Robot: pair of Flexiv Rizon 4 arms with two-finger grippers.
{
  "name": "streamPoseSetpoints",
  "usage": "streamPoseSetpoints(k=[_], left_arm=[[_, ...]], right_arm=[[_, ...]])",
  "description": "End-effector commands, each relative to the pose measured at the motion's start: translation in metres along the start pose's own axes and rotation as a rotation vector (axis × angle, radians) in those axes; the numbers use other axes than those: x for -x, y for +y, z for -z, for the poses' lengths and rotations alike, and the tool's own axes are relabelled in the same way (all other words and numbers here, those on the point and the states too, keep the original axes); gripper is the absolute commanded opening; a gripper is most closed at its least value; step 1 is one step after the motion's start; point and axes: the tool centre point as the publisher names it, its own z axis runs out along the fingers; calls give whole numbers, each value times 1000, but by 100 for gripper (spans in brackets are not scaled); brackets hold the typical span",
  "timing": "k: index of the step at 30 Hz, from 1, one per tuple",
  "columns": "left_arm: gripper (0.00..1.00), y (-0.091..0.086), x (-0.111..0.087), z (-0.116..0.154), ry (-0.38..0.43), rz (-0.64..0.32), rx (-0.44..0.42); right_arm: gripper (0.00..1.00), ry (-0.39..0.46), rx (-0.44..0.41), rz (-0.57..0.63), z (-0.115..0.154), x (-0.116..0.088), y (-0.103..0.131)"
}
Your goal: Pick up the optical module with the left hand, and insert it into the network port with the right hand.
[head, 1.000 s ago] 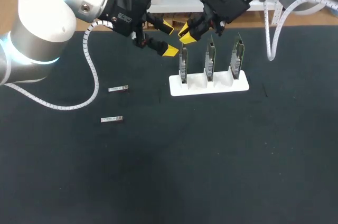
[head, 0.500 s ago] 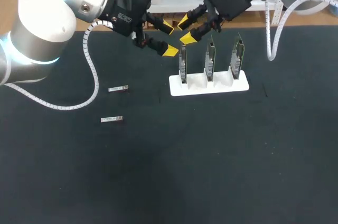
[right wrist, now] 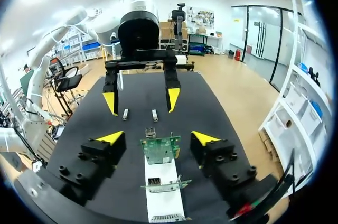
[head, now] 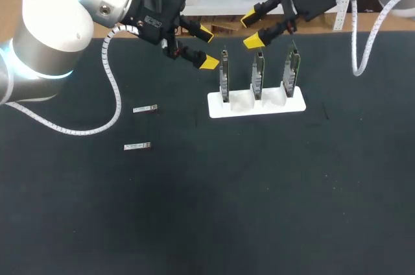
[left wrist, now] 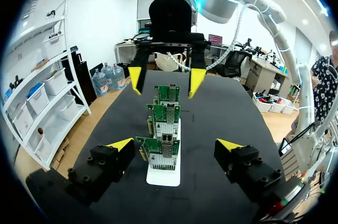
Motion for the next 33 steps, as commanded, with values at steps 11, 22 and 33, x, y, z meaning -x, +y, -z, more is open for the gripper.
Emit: streamPoseSetpoints(k=[11,22,33], left_arm=[[100,0,2,-1,6,2,1],[100,0,2,-1,6,2,1],[100,0,2,-1,6,2,1]], right_arm=[[0,-10,25,31,-5,2,4],[0,7,69,68,-26,8,7],[0,19,93,75,-43,9,8]])
